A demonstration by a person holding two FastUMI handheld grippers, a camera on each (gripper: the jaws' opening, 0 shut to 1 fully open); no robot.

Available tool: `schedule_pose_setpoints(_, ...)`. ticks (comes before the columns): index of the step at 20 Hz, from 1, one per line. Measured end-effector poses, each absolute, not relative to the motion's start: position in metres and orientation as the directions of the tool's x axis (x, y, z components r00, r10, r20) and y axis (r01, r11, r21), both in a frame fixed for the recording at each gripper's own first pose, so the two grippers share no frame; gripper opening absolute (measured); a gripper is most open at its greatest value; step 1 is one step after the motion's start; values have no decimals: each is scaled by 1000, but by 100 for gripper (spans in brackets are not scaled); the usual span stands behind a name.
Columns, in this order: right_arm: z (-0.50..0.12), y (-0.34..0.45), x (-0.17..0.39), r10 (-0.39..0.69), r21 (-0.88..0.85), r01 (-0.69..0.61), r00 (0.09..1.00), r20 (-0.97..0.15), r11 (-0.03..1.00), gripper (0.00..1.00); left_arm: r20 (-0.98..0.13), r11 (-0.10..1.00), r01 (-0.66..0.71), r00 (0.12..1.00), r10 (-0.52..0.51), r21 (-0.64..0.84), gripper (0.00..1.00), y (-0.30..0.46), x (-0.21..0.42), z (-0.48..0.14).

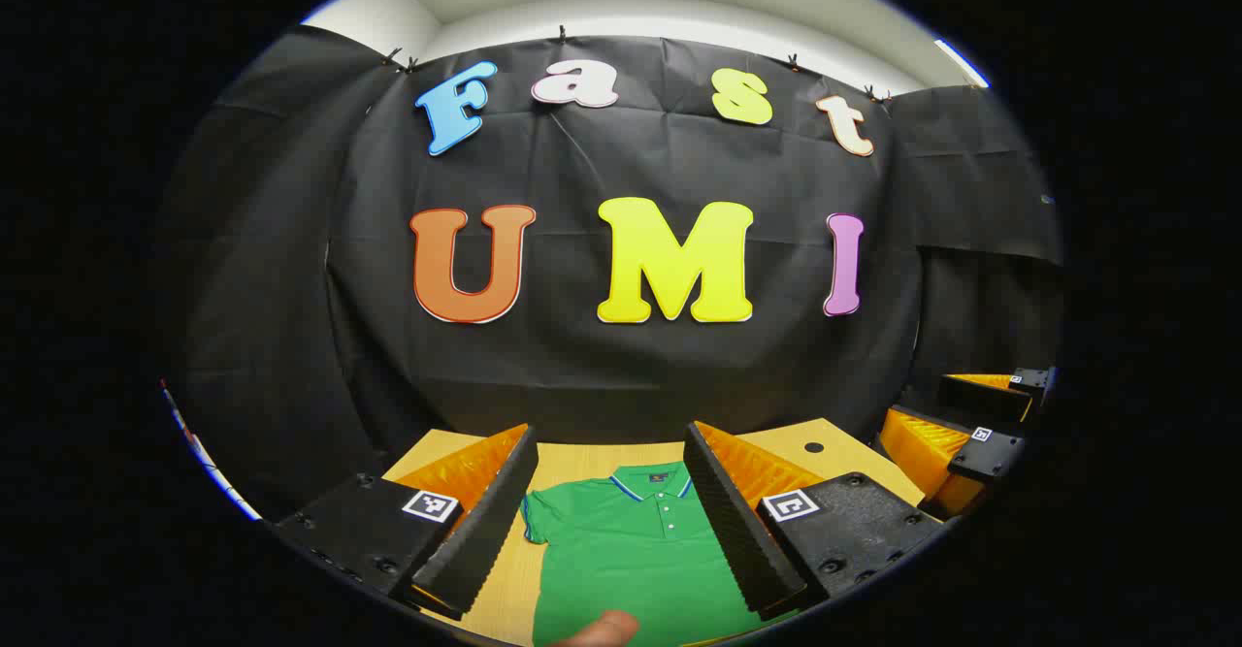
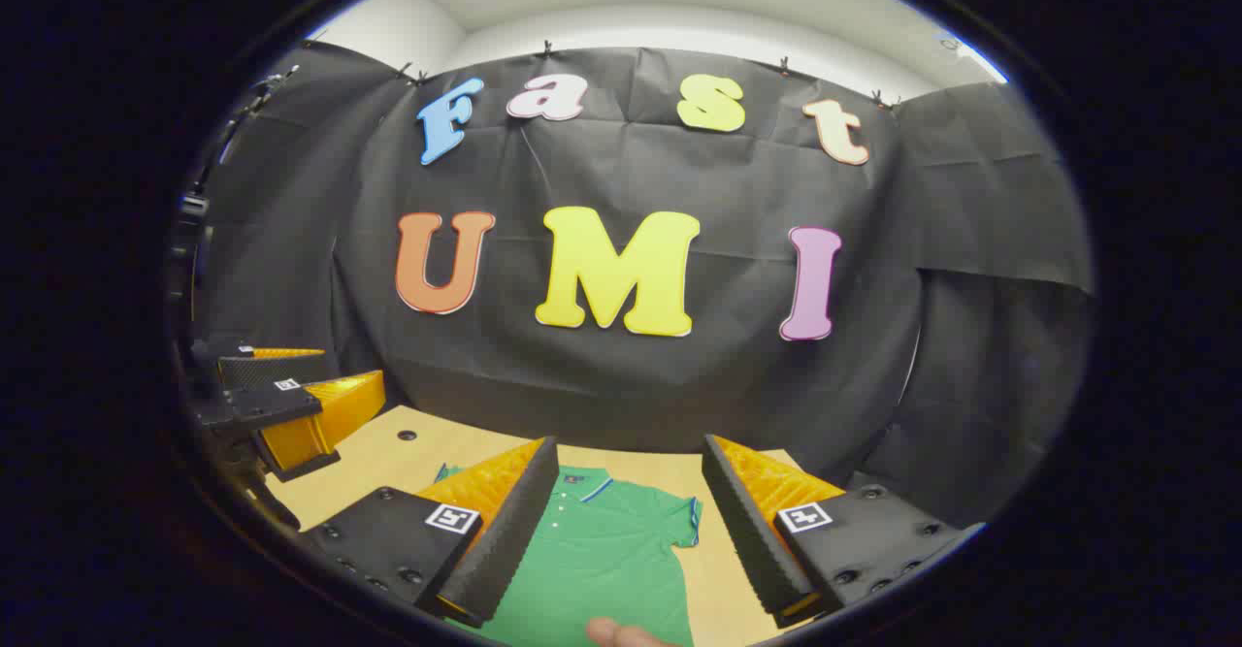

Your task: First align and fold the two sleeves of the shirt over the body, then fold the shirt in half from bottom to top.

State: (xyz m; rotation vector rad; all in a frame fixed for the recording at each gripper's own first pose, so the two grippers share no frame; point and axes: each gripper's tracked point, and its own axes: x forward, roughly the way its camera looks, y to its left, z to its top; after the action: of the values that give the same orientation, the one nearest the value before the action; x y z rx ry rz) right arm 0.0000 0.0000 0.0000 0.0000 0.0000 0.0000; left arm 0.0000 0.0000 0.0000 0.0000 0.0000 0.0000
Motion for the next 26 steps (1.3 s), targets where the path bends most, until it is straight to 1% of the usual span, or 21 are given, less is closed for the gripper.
schedule_pose_setpoints(1,0,-3,1,-1,2,1,1000,-1,1000,95,3,1000,2,1000,-2,2,98,-2,0,0)
schedule_pose_setpoints(2,-2,-5,2,-2,3,2,1000,-3,1000,95,6,1000,2,1000,-2,4,98,-4,1,1)
schedule_pose_setpoints(3,-2,-7,4,-3,3,3,1000,-6,1000,95,8,1000,1,1000,-1,5,98,-6,1,1)
schedule_pose_setpoints(4,-3,-9,5,-3,2,3,1000,-9,1000,90,9,1000,1,1000,-2,4,98,-8,2,1)
schedule_pose_setpoints(5,-4,-10,5,-1,1,1,1000,-12,1000,90,10,1000,0,1000,0,3,98,-9,3,0)
schedule_pose_setpoints(6,-5,-12,6,-2,-1,2,1000,-12,1000,95,9,1000,-1,1000,1,2,98,-10,5,0)
schedule_pose_setpoints(8,-8,-16,8,-1,-4,1,1000,-16,1000,95,6,1000,-6,1000,6,3,98,-12,5,-2)
schedule_pose_setpoints(9,-9,-17,10,-1,-5,1,1000,-19,1000,90,6,1000,-7,1000,7,1,98,-13,6,-2)
schedule_pose_setpoints(10,-10,-18,11,-1,-7,1,1000,-24,1000,90,6,1000,-8,1000,8,-2,98,-14,6,-3)
schedule_pose_setpoints(11,-11,-20,13,-1,-7,1,1000,-28,1000,95,4,1000,-8,1000,8,-4,98,-15,7,-4)
schedule_pose_setpoints(12,-14,-22,14,-3,-9,3,999,-34,1000,90,1,1000,-10,1000,10,-4,98,-16,8,-6)
schedule_pose_setpoints(14,-22,-25,17,-3,-10,2,999,-54,1000,90,-8,1000,-13,1000,13,2,98,-18,10,-11)
schedule_pose_setpoints(15,-26,-27,19,-6,-10,5,998,-63,1000,95,-14,1000,-12,1000,13,5,98,-20,10,-12)
schedule_pose_setpoints(16,-31,-29,21,-6,-10,5,997,-75,1000,95,-18,1000,-14,1000,14,6,98,-21,11,-14)
schedule_pose_setpoints(17,-36,-30,25,0,-5,0,996,-88,1000,90,-20,1000,-13,1000,14,6,98,-22,12,-14)
schedule_pose_setpoints(18,-42,-30,27,3,0,-4,995,-103,1000,90,-21,1000,-16,1000,16,5,98,-23,13,-15)
schedule_pose_setpoints(19,-47,-33,32,3,7,-3,993,-116,1000,91,-21,1000,-18,1000,18,2,98,-25,15,-15)
schedule_pose_setpoints(20,-56,-39,38,-11,11,13,991,-135,1000,95,-21,1000,-19,1000,19,-1,98,-27,16,-15)
schedule_pose_setpoints(26,-117,-76,106,-59,44,73,964,-259,996,95,-19,999,-37,999,37,22,98,-37,23,-10)
